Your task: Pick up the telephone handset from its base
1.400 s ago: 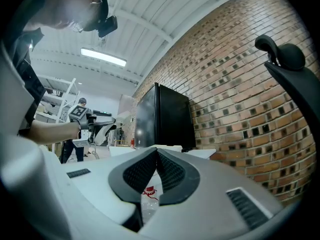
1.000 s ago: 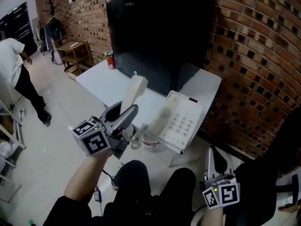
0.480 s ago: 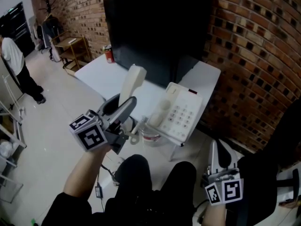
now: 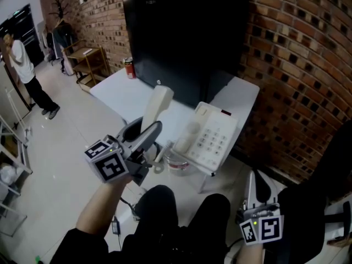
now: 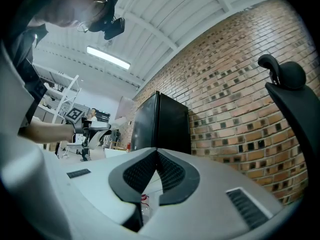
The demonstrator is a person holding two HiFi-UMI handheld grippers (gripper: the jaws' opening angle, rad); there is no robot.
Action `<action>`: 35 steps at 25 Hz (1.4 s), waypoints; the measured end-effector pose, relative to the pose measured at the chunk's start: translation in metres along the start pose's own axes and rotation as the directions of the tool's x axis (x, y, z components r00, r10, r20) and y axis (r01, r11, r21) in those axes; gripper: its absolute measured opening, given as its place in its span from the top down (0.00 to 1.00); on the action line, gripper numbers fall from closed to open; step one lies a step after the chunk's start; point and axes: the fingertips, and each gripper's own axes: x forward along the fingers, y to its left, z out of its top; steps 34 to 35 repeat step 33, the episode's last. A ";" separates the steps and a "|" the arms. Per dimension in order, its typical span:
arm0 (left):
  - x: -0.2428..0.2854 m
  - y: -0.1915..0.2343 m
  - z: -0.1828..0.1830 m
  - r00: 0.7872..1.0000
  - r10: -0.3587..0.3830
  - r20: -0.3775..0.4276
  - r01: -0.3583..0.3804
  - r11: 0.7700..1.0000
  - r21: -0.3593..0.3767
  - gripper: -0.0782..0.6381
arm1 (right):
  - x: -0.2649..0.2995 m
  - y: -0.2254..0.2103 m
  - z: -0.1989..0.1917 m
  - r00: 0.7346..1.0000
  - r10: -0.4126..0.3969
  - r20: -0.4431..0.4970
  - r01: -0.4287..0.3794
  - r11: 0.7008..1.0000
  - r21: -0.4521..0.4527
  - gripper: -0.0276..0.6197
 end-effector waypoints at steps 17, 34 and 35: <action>-0.005 -0.002 0.002 1.000 0.012 0.019 -0.011 0.999 -0.040 0.59 | -0.005 -0.004 0.002 0.998 -0.007 0.056 0.006 1.000 0.030 0.95; -0.023 0.005 0.008 0.997 0.055 0.050 -0.051 0.997 -0.066 0.59 | -0.001 0.003 0.000 0.999 0.000 0.049 0.001 1.000 -0.018 0.95; -0.023 0.005 0.008 0.997 0.055 0.050 -0.051 0.997 -0.066 0.59 | -0.001 0.003 0.000 0.999 0.000 0.049 0.001 1.000 -0.018 0.95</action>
